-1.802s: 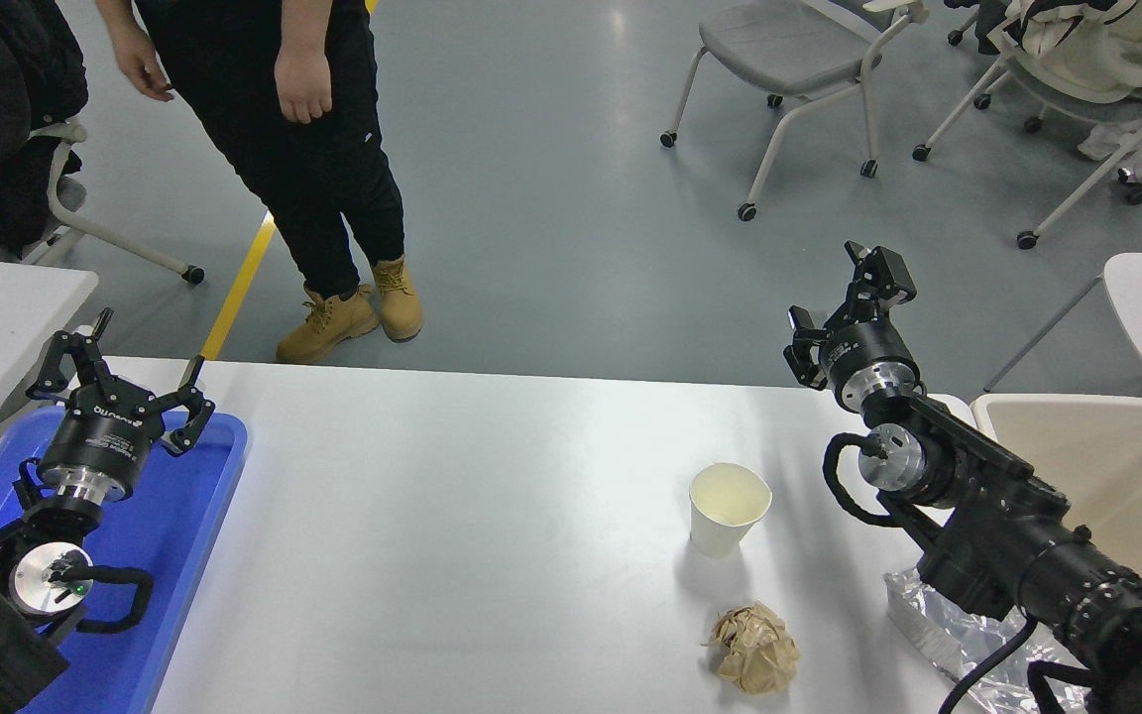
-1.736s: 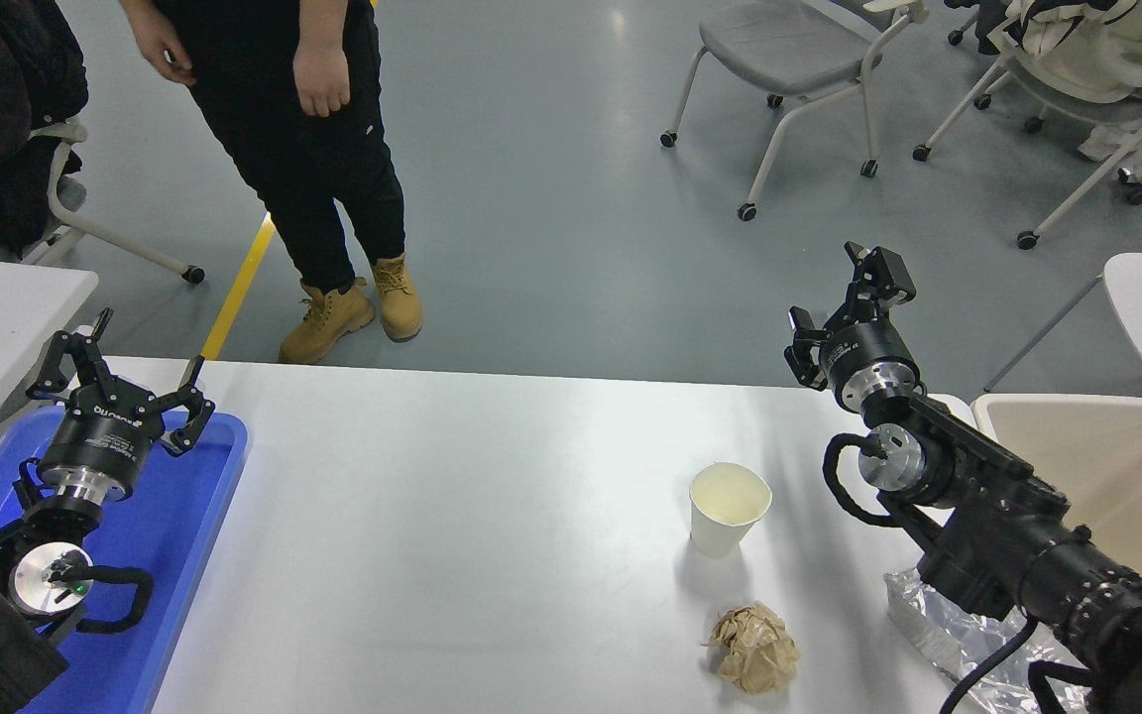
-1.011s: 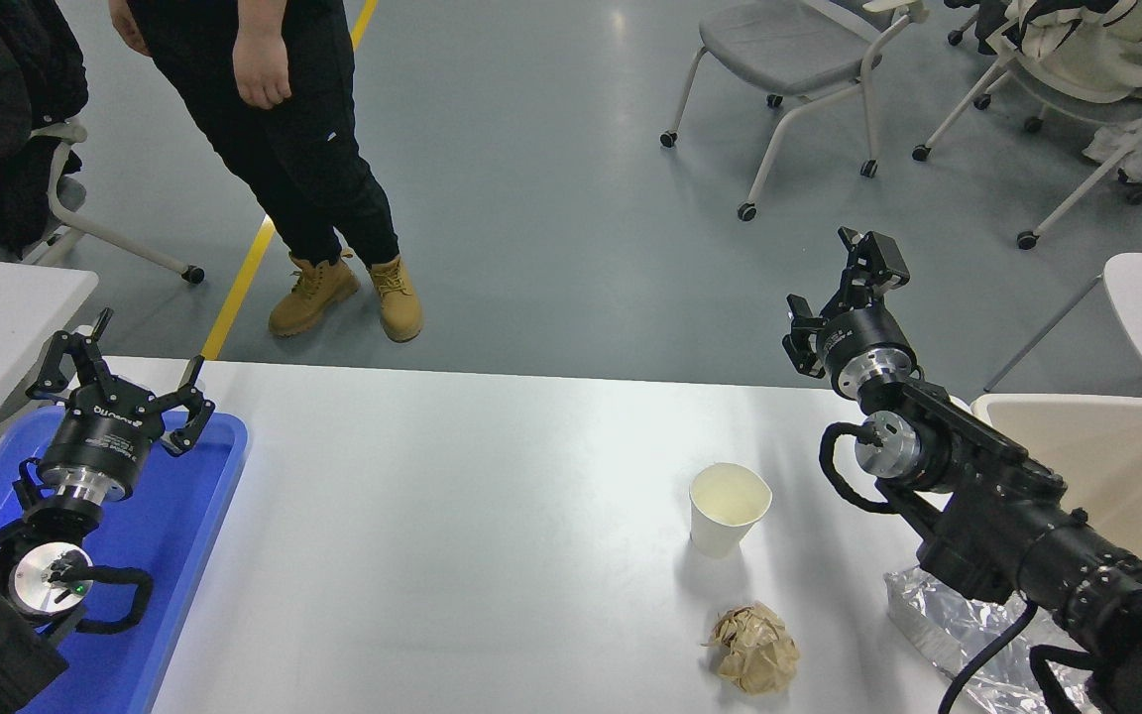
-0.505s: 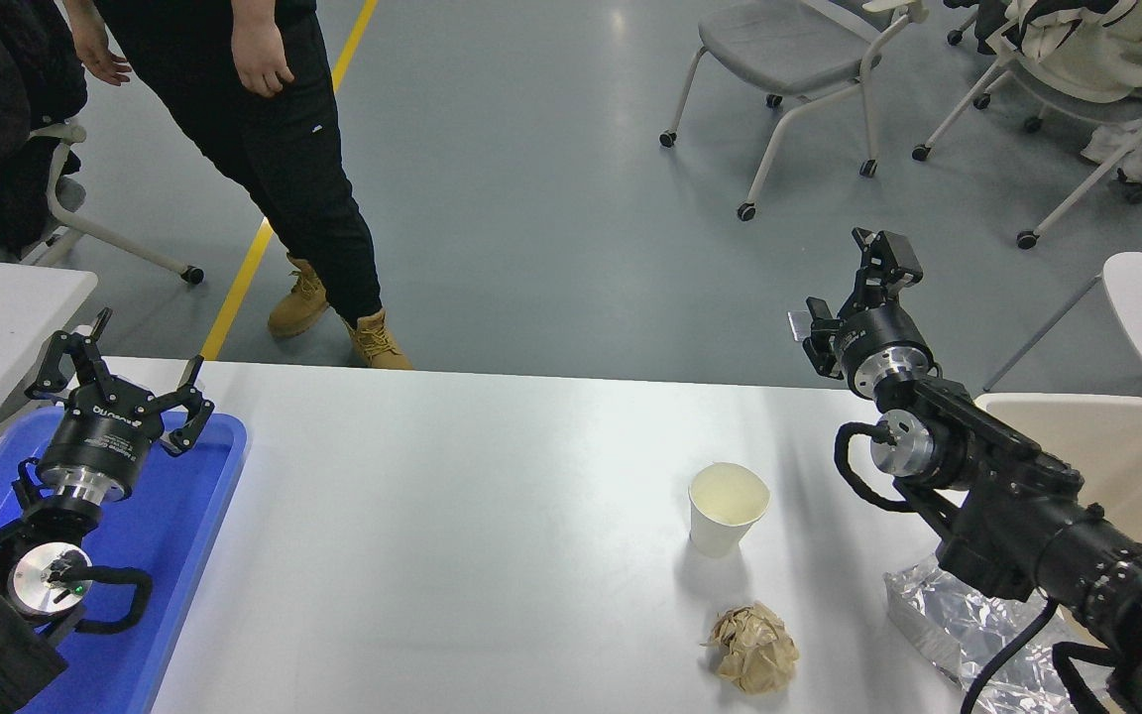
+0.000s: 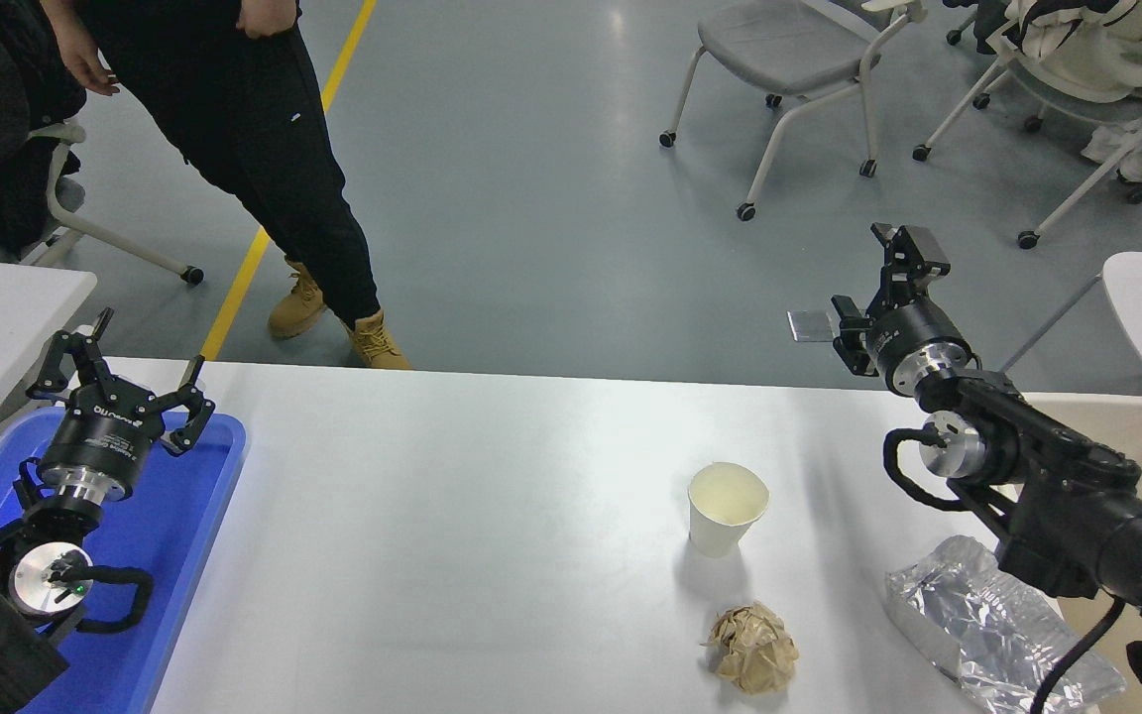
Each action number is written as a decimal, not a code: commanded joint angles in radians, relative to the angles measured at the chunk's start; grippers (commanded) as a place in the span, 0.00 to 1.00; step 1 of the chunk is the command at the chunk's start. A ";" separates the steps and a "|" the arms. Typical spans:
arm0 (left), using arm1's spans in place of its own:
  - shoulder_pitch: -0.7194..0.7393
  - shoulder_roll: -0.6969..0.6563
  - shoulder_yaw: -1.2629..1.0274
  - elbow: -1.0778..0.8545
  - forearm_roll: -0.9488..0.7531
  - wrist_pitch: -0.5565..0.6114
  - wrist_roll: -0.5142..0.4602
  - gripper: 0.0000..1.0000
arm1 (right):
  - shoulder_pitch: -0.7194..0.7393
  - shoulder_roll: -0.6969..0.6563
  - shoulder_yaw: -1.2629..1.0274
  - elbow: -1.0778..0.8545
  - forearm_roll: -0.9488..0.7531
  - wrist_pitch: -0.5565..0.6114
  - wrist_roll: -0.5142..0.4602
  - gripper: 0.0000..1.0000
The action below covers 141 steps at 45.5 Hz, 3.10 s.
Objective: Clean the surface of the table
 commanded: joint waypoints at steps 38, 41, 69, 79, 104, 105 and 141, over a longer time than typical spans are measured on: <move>0.000 0.000 0.000 0.000 0.000 0.000 0.000 1.00 | 0.459 -0.267 -0.947 0.511 -0.264 0.129 -0.472 0.98; 0.000 0.000 0.000 0.000 0.000 0.000 0.000 1.00 | 0.457 -0.265 -0.957 0.514 -0.264 0.140 -0.474 0.98; 0.000 0.000 0.000 0.000 0.000 0.000 0.000 1.00 | 0.442 -0.137 -0.976 0.562 -0.248 0.124 -0.474 0.98; 0.000 0.000 0.000 0.000 0.000 0.000 0.000 1.00 | 0.434 -0.124 -0.971 0.537 -0.255 0.124 -0.474 0.98; 0.000 0.000 0.000 0.000 0.000 0.000 0.000 1.00 | 0.337 -0.011 -0.971 0.347 -0.264 0.126 -0.474 0.95; 0.000 0.000 0.000 0.000 0.000 0.000 0.000 1.00 | 0.333 -0.003 -0.971 0.339 -0.263 0.126 -0.474 0.94; 0.000 0.000 0.000 0.000 0.000 0.000 0.000 1.00 | 0.373 0.075 -0.977 0.284 -0.272 0.181 -0.475 0.00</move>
